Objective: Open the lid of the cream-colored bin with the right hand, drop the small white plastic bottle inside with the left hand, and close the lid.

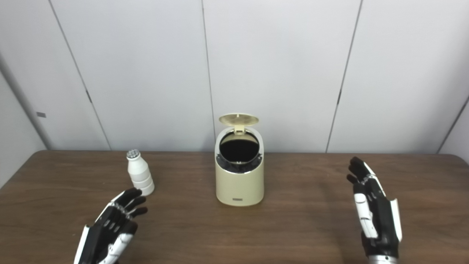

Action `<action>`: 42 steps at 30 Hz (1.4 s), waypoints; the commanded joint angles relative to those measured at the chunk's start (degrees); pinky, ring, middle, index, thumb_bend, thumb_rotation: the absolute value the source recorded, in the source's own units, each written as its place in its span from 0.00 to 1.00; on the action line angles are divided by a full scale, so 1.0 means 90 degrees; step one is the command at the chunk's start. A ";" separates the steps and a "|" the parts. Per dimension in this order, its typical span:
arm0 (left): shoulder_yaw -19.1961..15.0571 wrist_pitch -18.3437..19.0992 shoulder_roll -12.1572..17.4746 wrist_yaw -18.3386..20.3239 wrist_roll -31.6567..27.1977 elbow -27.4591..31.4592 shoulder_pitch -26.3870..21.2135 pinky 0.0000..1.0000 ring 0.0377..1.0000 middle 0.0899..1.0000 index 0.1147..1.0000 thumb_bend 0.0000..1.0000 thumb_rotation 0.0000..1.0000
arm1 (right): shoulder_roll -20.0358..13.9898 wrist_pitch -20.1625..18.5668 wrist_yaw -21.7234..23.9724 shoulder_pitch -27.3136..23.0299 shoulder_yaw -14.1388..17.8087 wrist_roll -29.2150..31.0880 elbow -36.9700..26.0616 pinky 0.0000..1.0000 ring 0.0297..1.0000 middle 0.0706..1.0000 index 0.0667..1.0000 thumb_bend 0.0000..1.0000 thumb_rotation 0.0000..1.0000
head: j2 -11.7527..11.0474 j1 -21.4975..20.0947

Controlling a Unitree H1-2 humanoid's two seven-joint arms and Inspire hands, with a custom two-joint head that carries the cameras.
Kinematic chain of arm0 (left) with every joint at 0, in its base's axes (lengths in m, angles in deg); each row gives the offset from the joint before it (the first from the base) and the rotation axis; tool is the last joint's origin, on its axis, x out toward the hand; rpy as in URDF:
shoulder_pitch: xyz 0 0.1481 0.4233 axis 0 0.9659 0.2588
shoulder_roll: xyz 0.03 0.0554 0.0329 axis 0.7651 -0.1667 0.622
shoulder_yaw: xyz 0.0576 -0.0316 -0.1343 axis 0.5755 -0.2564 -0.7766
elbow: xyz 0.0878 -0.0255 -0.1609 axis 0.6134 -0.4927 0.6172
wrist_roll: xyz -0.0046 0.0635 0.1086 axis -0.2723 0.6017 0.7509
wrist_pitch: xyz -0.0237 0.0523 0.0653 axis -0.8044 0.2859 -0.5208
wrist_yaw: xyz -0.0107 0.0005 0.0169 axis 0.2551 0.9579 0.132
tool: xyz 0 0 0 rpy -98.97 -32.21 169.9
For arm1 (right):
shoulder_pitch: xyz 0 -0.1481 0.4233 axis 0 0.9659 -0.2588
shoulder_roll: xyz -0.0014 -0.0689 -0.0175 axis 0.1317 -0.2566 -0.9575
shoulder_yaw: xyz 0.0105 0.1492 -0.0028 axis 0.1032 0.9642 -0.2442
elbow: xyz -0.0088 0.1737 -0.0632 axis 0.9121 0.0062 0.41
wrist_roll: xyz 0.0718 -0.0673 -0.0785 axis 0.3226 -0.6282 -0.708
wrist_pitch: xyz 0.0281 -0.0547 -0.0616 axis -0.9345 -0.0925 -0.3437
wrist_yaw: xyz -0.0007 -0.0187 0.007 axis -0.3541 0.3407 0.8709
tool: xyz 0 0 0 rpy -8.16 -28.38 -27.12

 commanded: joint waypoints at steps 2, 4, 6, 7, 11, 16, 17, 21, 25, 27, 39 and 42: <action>-0.0226 -0.0248 0.0015 -0.0373 0.0531 -0.0001 0.0362 0.73 0.79 0.81 0.78 0.80 0.42 | -0.0074 0.0184 -0.0070 0.0200 0.0072 -0.0086 0.0268 0.83 0.87 0.86 0.83 0.15 0.75 | -0.0014 0.0095; -0.0361 -0.0208 -0.0022 -0.0650 0.1009 0.0095 0.0411 0.70 0.77 0.79 0.76 0.81 0.45 | -0.0098 0.0184 -0.0068 0.0190 0.0074 -0.0070 0.0261 0.83 0.87 0.86 0.82 0.16 0.76 | -0.0027 0.0150; -0.0539 -0.0137 -0.0086 -0.1011 0.1586 0.0202 0.0449 0.67 0.74 0.75 0.74 0.81 0.45 | -0.0123 0.0184 -0.0002 0.0172 0.0091 0.0013 0.0292 0.83 0.87 0.86 0.82 0.19 0.74 | -0.0035 0.0189; -0.0609 -0.0097 -0.0117 -0.1165 0.1802 0.0252 0.0466 0.67 0.73 0.74 0.72 0.80 0.43 | -0.0131 0.0184 0.0033 0.0161 0.0106 0.0060 0.0312 0.81 0.86 0.85 0.81 0.21 0.74 | -0.0041 0.0212; -0.0831 0.0155 -0.0302 -0.1763 0.2491 0.0464 0.0484 0.65 0.71 0.70 0.69 0.81 0.42 | -0.0096 0.0184 0.0186 0.0090 0.0250 0.0356 0.0458 0.77 0.84 0.83 0.80 0.26 0.71 | -0.0049 0.0344; -0.0784 0.0509 -0.0297 -0.1999 0.2394 0.0433 0.0287 0.71 0.78 0.76 0.75 0.86 0.41 | -0.0090 0.0184 0.0286 0.0056 0.0369 0.0445 0.0514 0.77 0.83 0.83 0.81 0.22 0.74 | -0.0085 0.0553; -0.0758 0.0571 -0.0271 -0.2007 0.2392 0.0423 0.0251 0.74 0.81 0.79 0.78 0.85 0.40 | -0.0091 0.0184 0.0294 0.0053 0.0381 0.0454 0.0521 0.77 0.83 0.83 0.81 0.22 0.74 | -0.0085 0.0553; -0.0565 0.1303 -0.0049 -0.1831 0.2670 0.0463 -0.0009 0.79 0.88 0.88 0.87 0.89 0.43 | -0.0129 0.0184 0.0300 0.0048 0.0433 0.0450 0.0549 0.78 0.83 0.83 0.81 0.26 0.74 | -0.0096 0.0773; -0.0359 0.2126 0.0117 -0.1781 0.3125 0.0486 -0.0345 0.79 0.89 0.91 0.93 0.99 0.50 | -0.0152 0.0184 0.0302 0.0066 0.0450 0.0465 0.0534 0.80 0.84 0.84 0.81 0.31 0.78 | -0.0087 0.0903; -0.0269 0.2412 0.0165 -0.1658 0.2992 0.0438 -0.0557 0.82 0.91 0.93 0.96 1.00 0.51 | -0.0184 0.0182 0.0350 0.0088 0.0438 0.0523 0.0492 0.81 0.85 0.84 0.82 0.34 0.79 | -0.0082 0.1057; 0.0077 0.2787 0.0214 -0.1717 0.2937 0.0103 -0.1400 0.96 1.00 1.00 1.00 1.00 0.55 | -0.0326 0.0178 0.0476 0.0136 0.0397 0.0522 0.0414 0.64 0.75 0.76 0.73 0.68 0.79 | -0.0092 0.1254; 0.0086 0.2846 0.0238 -0.1777 0.2946 0.0005 -0.1574 0.97 1.00 1.00 1.00 1.00 0.56 | -0.0339 0.0174 0.0478 0.0149 0.0383 0.0561 0.0398 0.63 0.74 0.75 0.72 0.75 0.79 | -0.0088 0.1276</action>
